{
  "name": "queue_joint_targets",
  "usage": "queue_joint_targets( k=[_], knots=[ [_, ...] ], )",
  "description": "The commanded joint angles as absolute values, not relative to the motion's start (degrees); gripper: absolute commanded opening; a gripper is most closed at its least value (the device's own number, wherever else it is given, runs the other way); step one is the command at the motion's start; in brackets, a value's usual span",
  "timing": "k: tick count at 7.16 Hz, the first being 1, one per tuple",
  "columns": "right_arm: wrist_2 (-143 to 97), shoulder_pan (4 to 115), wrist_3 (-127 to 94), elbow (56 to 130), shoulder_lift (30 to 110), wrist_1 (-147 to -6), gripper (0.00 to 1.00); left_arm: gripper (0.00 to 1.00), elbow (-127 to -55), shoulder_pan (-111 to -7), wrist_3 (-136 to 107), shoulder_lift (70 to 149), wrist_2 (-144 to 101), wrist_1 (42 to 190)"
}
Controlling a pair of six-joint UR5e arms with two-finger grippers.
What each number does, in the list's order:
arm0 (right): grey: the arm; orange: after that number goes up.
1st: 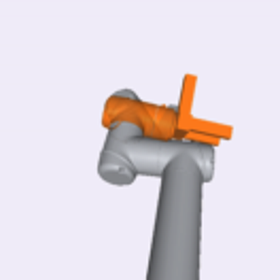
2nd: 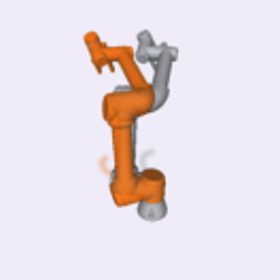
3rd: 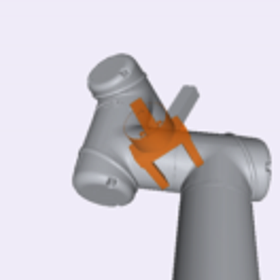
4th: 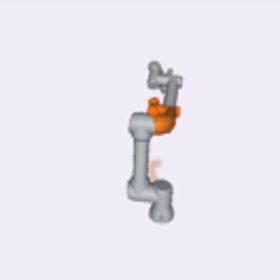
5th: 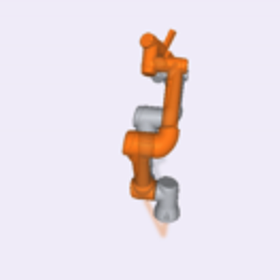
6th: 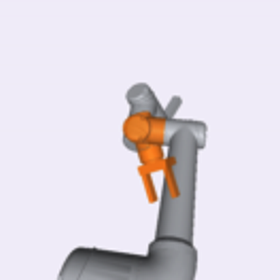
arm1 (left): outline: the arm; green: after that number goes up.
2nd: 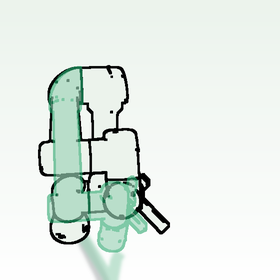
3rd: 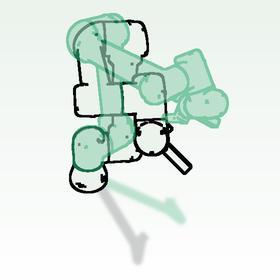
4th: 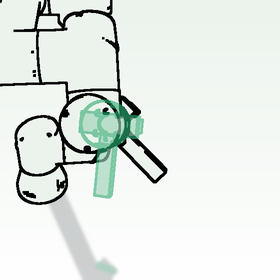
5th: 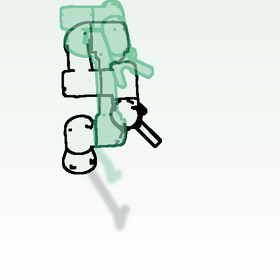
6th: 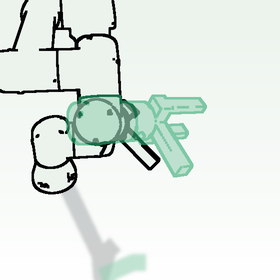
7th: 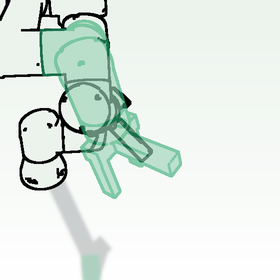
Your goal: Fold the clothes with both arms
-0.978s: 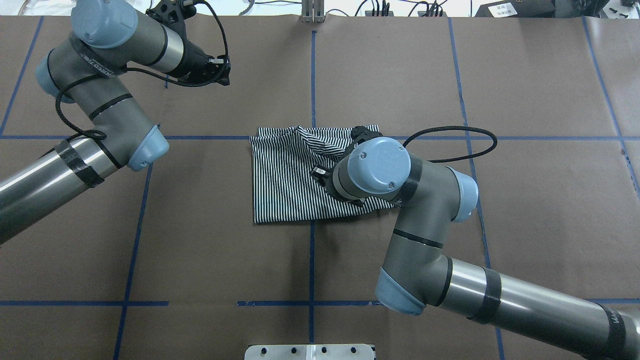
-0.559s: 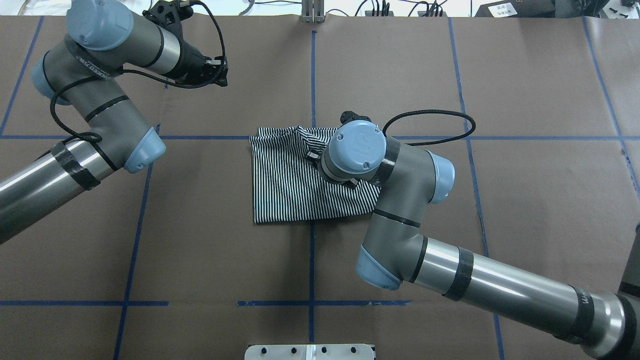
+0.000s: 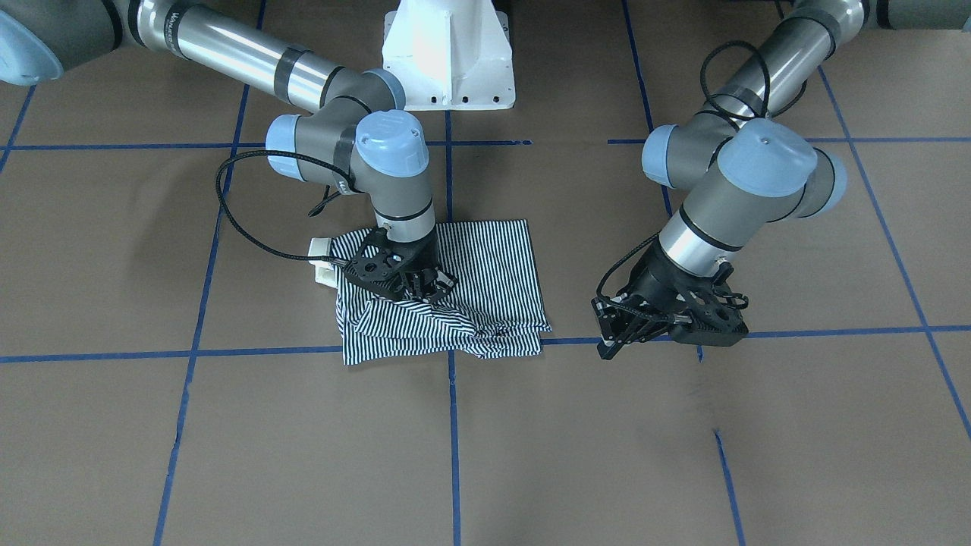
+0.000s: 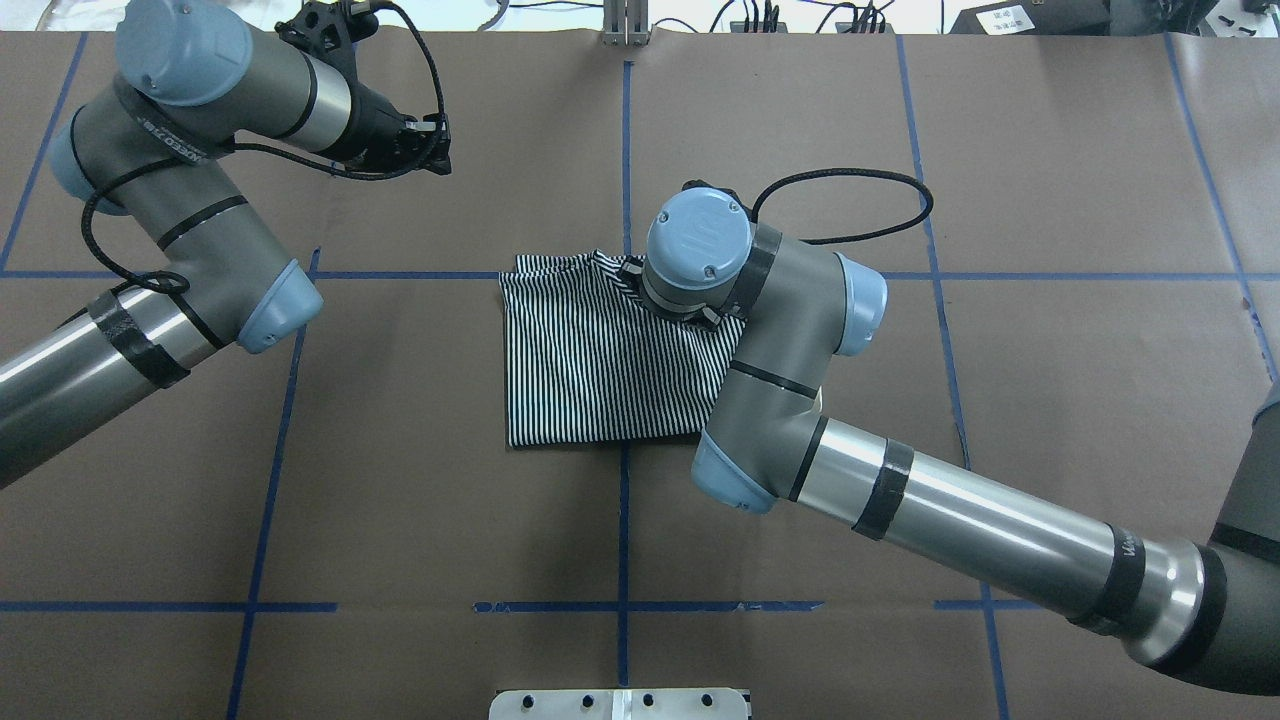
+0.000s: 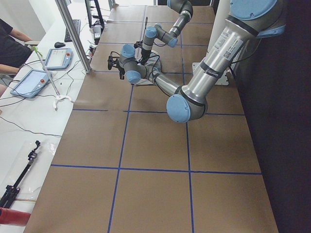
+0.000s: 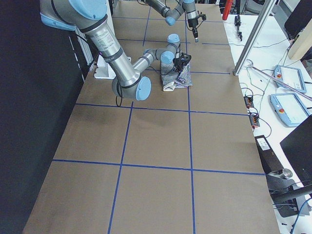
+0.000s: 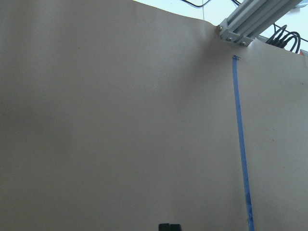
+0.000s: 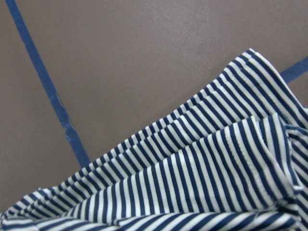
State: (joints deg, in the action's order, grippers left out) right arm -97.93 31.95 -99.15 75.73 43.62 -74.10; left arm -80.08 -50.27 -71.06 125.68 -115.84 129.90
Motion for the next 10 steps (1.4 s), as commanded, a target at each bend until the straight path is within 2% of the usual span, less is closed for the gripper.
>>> queue_joint_targets(
  k=[1, 2, 6, 8, 10],
  knots=[
    [-98.4, 35.7, -96.5, 68.3, 40.5, -70.1, 0.0, 0.0, -80.2, -50.3, -71.1, 125.6, -115.8, 129.8],
    [-100.2, 38.5, -95.9, 61.4, 36.9, -65.9, 0.0, 0.0, -80.4, -50.3, -71.1, 125.5, -115.8, 129.9],
    [-109.0, 47.2, -87.2, 60.1, 36.6, -65.9, 0.0, 0.0, -80.5, -49.8, -71.7, 126.0, -115.8, 128.1],
    [-115.8, 49.7, -82.9, 70.2, 45.1, -66.3, 0.0, 0.0, -81.4, -42.9, -79.5, 129.8, -115.3, 120.8],
    [-116.7, 49.5, -82.9, 73.0, 46.3, -66.4, 0.0, 0.0, -80.6, -35.6, -80.4, 133.4, -112.3, 116.3]
  ],
)
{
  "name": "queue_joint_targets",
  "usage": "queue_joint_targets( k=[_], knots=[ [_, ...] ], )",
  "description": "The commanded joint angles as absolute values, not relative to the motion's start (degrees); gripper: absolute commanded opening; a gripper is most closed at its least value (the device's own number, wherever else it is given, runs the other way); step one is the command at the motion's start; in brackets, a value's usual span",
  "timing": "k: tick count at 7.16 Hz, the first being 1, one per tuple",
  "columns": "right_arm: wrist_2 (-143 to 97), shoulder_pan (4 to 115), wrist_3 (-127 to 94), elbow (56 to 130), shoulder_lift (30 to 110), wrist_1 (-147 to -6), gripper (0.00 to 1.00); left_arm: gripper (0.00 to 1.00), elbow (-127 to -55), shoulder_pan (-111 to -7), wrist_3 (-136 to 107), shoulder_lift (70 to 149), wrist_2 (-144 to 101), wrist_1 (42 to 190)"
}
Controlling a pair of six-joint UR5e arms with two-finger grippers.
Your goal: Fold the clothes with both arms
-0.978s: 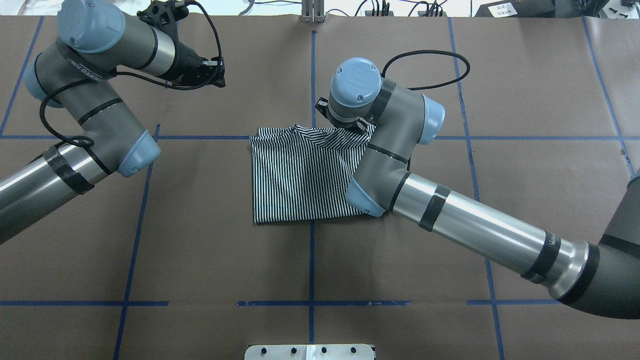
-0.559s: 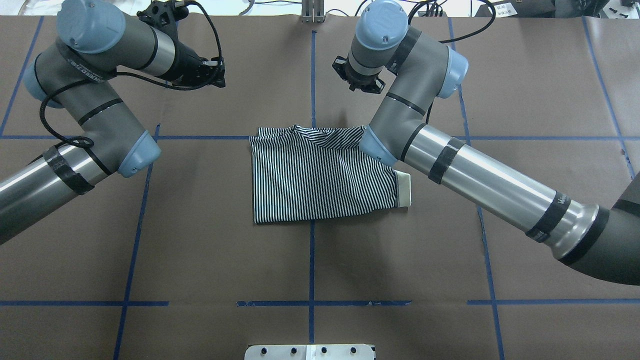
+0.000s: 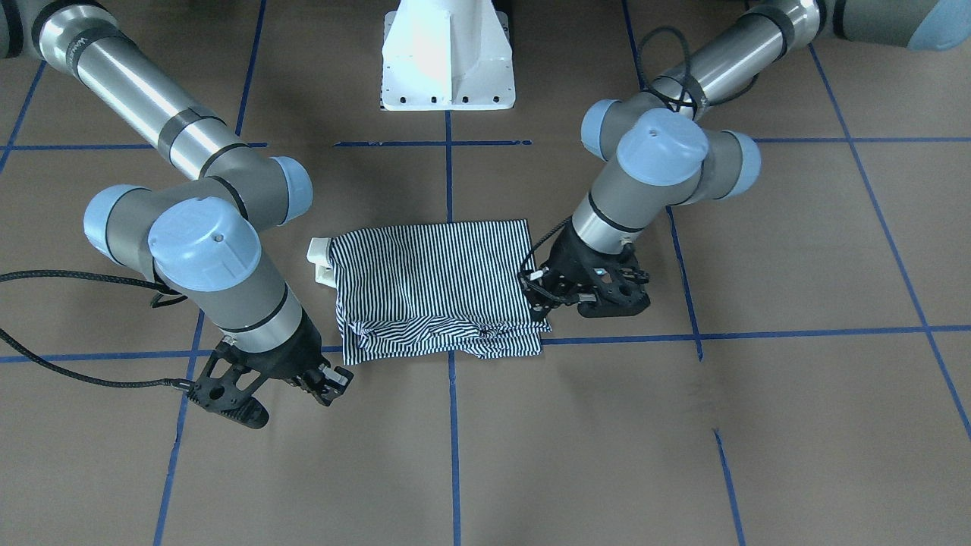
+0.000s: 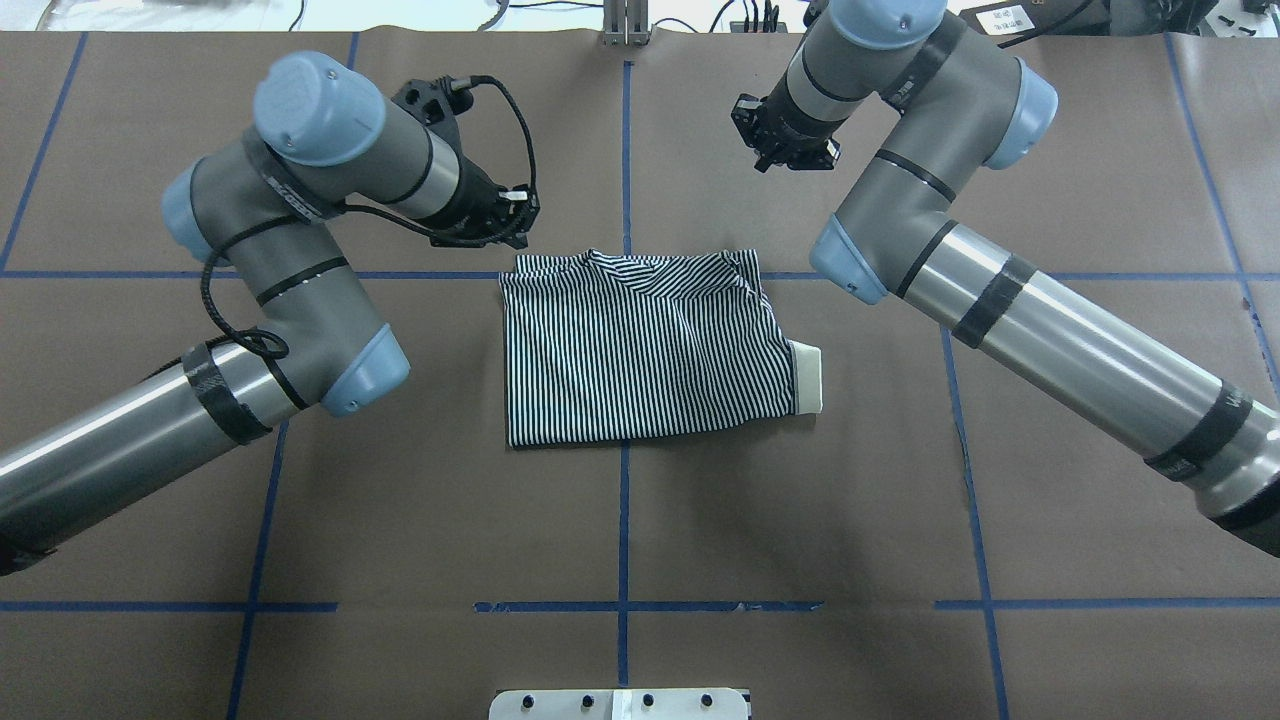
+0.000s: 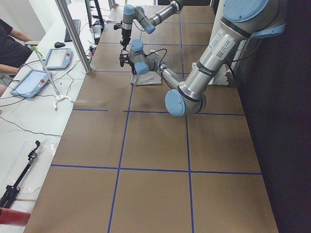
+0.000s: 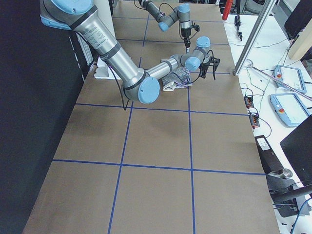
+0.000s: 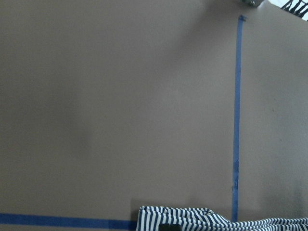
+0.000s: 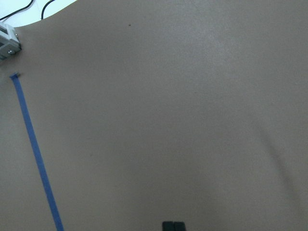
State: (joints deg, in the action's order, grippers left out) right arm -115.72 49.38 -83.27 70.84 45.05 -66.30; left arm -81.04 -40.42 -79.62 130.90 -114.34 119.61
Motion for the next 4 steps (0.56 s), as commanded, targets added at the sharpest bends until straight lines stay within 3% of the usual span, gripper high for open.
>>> queue_joint_targets(
  k=[1, 4],
  knots=[
    [-118.1, 49.5, -82.9, 74.5, 47.7, -66.3, 0.0, 0.0, -79.1, -33.7, -80.4, 134.6, -111.2, 115.7],
    [-118.8, 49.7, -82.7, 76.6, 50.7, -65.8, 0.0, 0.0, -65.8, -33.7, -78.2, 142.6, -110.0, 120.7]
  ],
)
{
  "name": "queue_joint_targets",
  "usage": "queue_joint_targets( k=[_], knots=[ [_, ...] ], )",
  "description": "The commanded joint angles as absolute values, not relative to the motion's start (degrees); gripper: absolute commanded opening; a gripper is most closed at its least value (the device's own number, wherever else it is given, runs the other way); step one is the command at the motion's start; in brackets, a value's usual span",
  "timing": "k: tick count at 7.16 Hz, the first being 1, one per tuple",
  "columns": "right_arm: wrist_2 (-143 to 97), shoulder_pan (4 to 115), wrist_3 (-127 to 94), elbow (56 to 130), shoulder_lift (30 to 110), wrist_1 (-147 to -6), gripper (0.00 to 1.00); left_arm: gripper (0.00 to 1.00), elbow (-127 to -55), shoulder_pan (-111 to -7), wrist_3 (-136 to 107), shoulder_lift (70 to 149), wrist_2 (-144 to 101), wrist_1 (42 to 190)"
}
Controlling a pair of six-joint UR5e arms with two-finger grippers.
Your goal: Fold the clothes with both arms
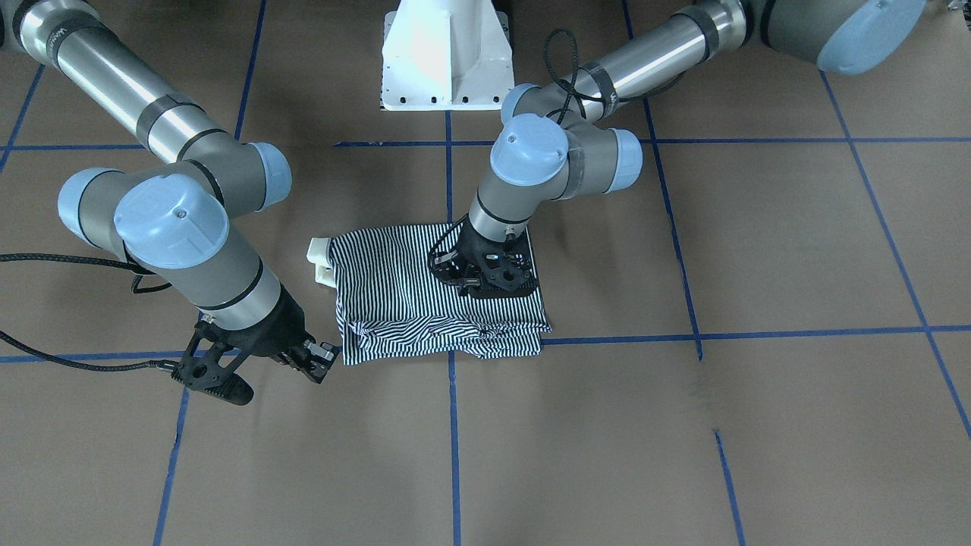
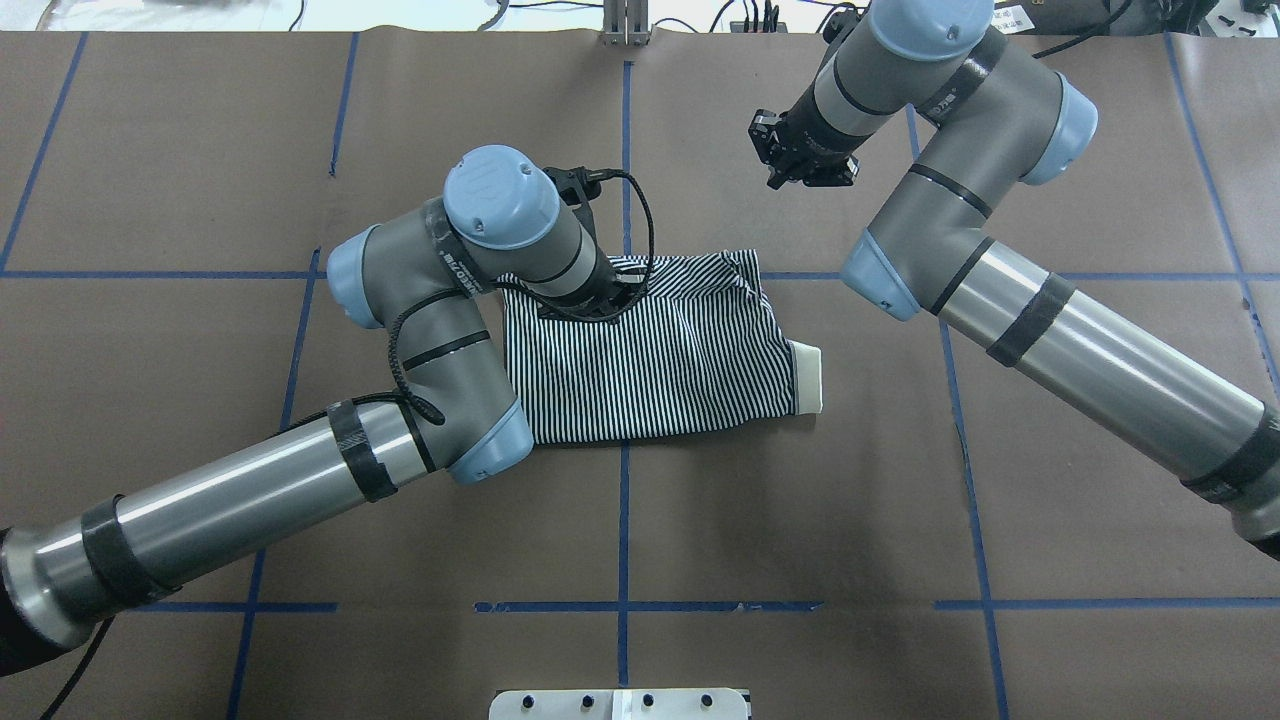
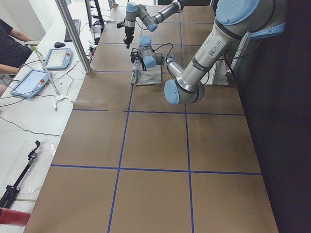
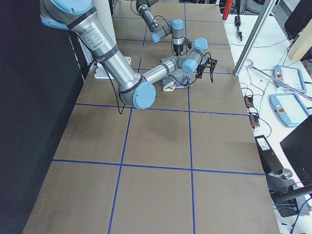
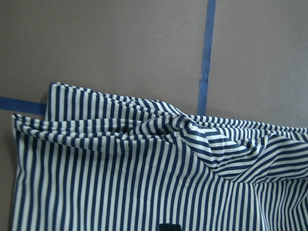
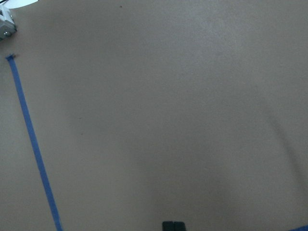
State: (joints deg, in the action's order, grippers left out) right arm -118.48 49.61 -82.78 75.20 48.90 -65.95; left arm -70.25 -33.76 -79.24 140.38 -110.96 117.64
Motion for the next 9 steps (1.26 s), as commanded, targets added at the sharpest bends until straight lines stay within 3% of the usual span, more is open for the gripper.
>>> queue_joint_targets(
  k=[1, 7, 9],
  knots=[
    [-118.9, 49.7, -82.6, 78.2, 52.3, -65.7, 0.0, 0.0, -62.3, -34.4, -77.6, 142.7, -106.7, 125.1],
    [-120.9, 52.0, -79.6, 80.1, 55.9, -65.8, 0.0, 0.0, -62.4, -46.4, -69.1, 141.3, -112.2, 125.9],
    [-126.2, 59.0, -66.6, 82.1, 62.9, -66.0, 0.0, 0.0, -76.7, -52.1, -59.6, 127.2, -117.2, 125.7]
  ],
)
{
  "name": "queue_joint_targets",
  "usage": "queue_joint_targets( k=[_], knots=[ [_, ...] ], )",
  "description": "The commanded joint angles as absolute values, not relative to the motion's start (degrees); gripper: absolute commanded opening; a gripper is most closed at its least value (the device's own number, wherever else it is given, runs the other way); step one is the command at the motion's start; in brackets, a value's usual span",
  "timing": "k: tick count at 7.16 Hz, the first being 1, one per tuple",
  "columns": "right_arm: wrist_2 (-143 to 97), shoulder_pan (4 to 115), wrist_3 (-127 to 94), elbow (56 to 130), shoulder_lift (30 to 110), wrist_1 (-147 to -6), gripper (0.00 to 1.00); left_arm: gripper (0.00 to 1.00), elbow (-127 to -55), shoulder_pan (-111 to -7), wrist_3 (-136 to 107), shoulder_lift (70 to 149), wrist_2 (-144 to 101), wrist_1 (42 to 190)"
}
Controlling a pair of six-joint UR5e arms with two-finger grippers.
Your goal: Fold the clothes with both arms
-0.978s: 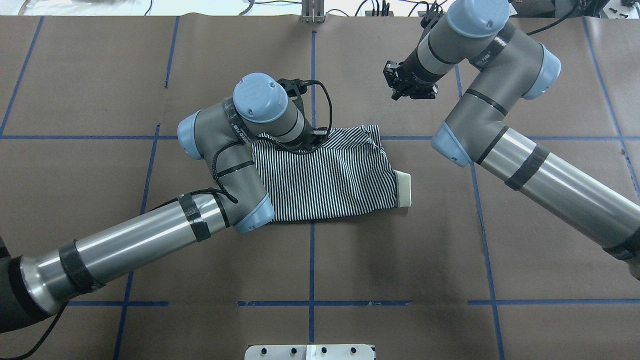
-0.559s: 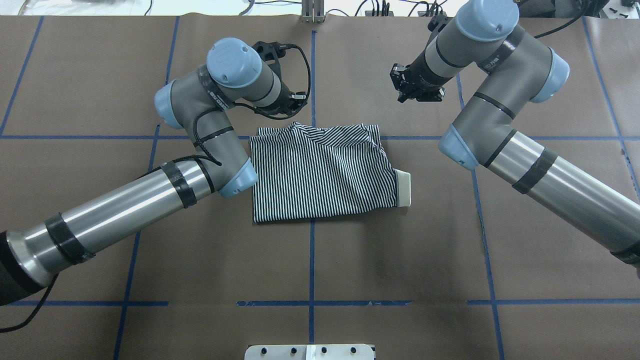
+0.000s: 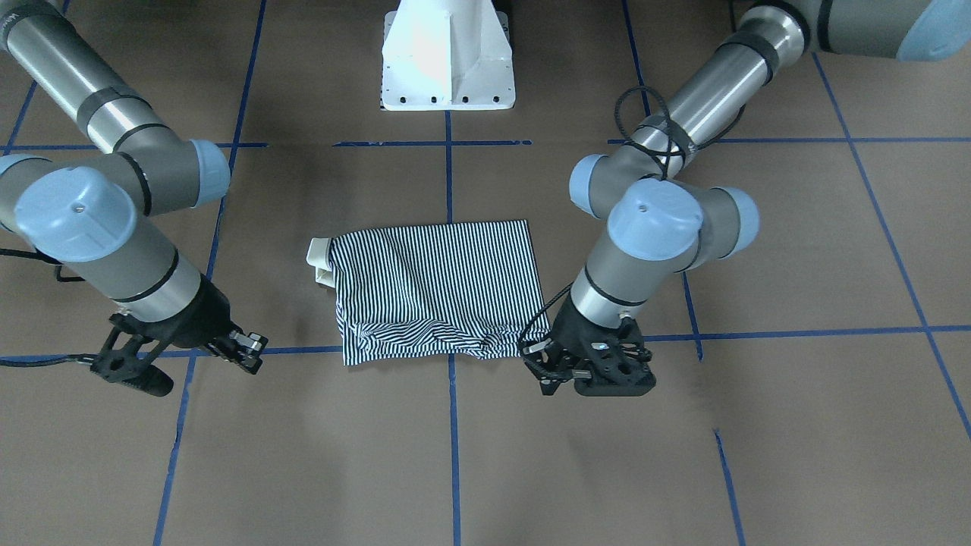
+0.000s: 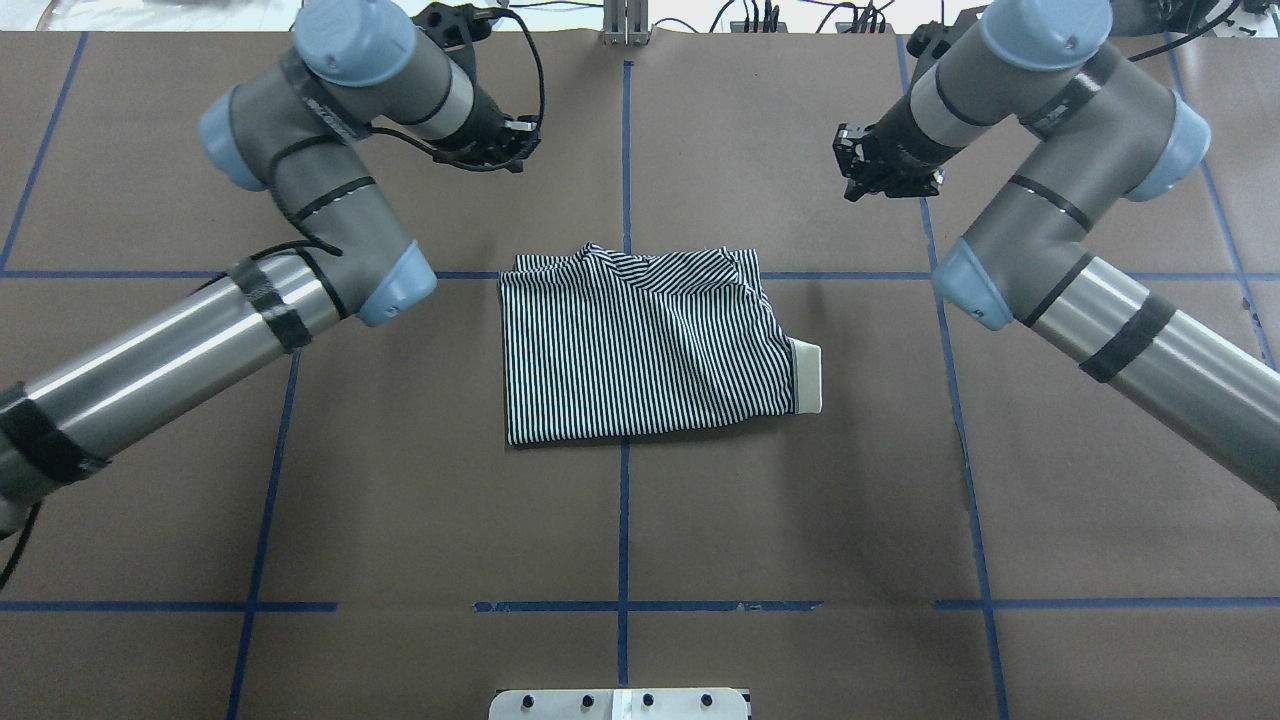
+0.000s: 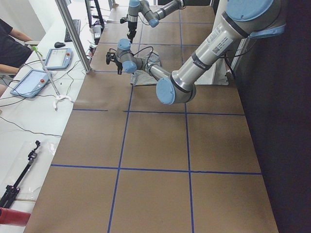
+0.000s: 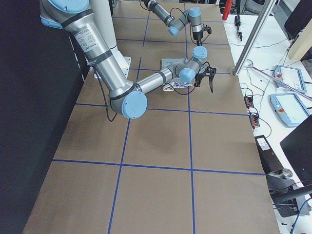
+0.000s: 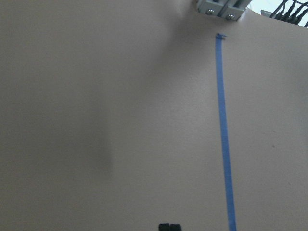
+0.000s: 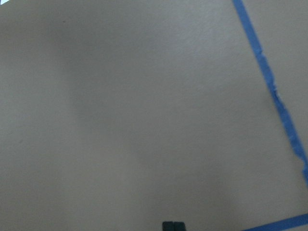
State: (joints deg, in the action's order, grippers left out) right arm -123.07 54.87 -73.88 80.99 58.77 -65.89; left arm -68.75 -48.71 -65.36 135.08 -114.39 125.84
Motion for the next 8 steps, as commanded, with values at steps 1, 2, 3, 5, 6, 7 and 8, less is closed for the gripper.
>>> queue_joint_targets(
  k=[1, 2, 3, 5, 6, 7, 8],
  knots=[
    [-128.4, 62.8, -59.5, 82.1, 66.0, -66.2, 0.0, 0.0, -80.8, -55.3, -54.9, 122.1, -119.2, 125.7],
    [-129.9, 67.1, -52.2, 82.3, 69.3, -66.2, 0.0, 0.0, -83.5, -58.9, -48.2, 117.3, -121.7, 125.8],
    [-132.6, 72.1, -45.5, 82.2, 72.0, -66.4, 0.0, 0.0, -85.5, -63.4, -40.9, 112.4, -125.0, 126.0],
    [-134.1, 79.0, -30.5, 82.2, 77.8, -68.0, 0.0, 0.0, -88.8, -73.9, -27.0, 101.9, -131.4, 126.2],
    [-134.1, 81.6, -23.2, 82.2, 80.6, -69.6, 0.0, 0.0, -90.4, -79.9, -20.6, 97.3, -132.9, 125.9],
    [-134.1, 83.6, -16.9, 82.8, 81.4, -72.6, 0.06, 0.0, -90.5, -84.2, -15.7, 95.1, -133.2, 125.6],
    [-134.0, 84.2, -13.7, 85.1, 81.6, -77.8, 0.08, 0.0, -90.4, -86.7, -13.3, 92.2, -133.2, 124.7]
  ],
)
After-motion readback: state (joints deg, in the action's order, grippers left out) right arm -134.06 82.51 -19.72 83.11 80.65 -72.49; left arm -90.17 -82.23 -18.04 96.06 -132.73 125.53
